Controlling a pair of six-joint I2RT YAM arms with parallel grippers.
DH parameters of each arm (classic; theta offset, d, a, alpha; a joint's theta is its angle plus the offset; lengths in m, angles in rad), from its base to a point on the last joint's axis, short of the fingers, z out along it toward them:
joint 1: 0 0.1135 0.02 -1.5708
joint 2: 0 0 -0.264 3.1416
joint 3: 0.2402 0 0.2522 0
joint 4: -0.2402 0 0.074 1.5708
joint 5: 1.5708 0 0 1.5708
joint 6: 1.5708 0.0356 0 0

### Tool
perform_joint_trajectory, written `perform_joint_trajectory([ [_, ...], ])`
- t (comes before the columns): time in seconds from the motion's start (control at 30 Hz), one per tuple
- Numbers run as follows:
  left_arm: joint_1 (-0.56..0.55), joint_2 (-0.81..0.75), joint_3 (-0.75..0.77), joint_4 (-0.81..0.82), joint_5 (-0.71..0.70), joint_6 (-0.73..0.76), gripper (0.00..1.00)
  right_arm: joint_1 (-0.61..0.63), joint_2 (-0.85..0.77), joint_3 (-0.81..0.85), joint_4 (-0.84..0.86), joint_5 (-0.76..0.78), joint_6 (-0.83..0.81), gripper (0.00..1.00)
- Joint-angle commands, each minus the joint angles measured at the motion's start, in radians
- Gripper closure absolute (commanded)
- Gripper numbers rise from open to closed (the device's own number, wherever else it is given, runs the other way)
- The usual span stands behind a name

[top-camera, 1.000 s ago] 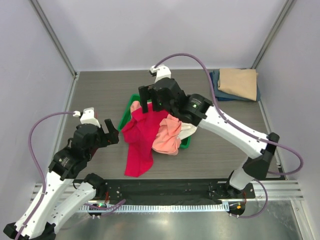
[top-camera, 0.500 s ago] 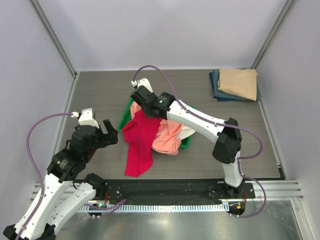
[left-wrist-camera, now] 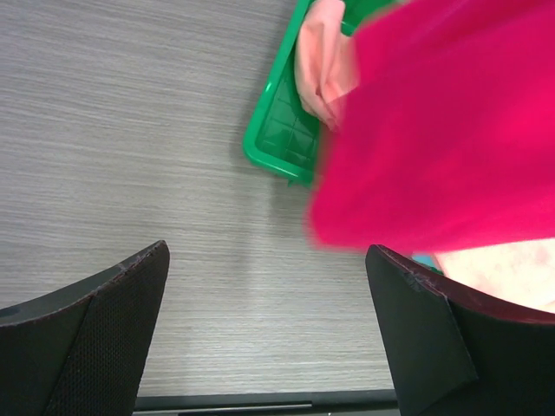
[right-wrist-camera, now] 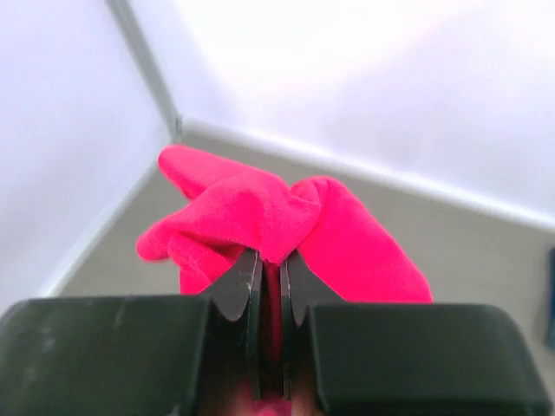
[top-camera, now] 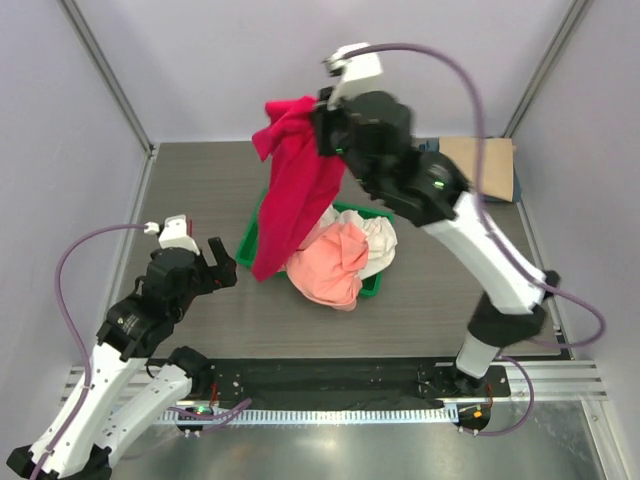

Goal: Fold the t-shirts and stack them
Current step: Grab the tshirt from the pile, then move the tshirt to the center of the board

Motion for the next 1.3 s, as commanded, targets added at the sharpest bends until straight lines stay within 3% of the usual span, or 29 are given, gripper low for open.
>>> perform_joint_trajectory([
  [0.0,0.006,0.030,-0.004,0.030,-0.037,-0.016,0.04,0.001,-0.296,-0.063,0.323,0.180,-0.154,0.92],
  [0.17,0.004,0.241,0.032,0.088,-0.058,-0.036,0.00,0.001,-0.539,-0.276,0.556,0.445,-0.345,0.92],
  [0.27,0.027,0.447,0.064,0.193,-0.011,-0.020,0.00,0.001,-0.679,-0.374,0.594,0.476,-0.377,0.92],
  [0.4,0.183,0.724,0.185,0.283,0.092,-0.008,0.00,0.001,-0.805,-0.457,0.582,0.516,-0.363,0.92],
  [0.6,0.257,1.144,0.423,0.254,0.158,0.027,0.09,0.001,-0.921,-0.589,0.525,0.536,-0.304,0.92],
  [0.73,0.259,1.289,0.541,0.214,0.175,0.032,0.26,0.001,-0.955,-0.643,0.476,0.542,-0.271,0.92],
  [0.83,0.274,1.361,0.606,0.162,0.152,0.032,0.56,0.001,-0.978,-0.673,0.459,0.544,-0.254,0.92],
  [0.87,0.303,1.372,0.615,0.155,0.160,0.017,0.76,0.001,-0.984,-0.680,0.454,0.544,-0.242,0.92],
  [0.97,0.401,1.389,0.608,0.153,0.233,-0.031,1.00,0.001,-1.000,-0.707,0.433,0.541,-0.222,0.92],
  [1.07,0.545,1.380,0.572,0.153,0.305,-0.094,1.00,0.001,-1.009,-0.738,0.411,0.525,-0.184,0.92],
  [1.27,0.846,1.244,0.347,0.262,0.460,-0.278,1.00,0.001,-1.012,-0.792,0.379,0.502,-0.113,0.92],
])
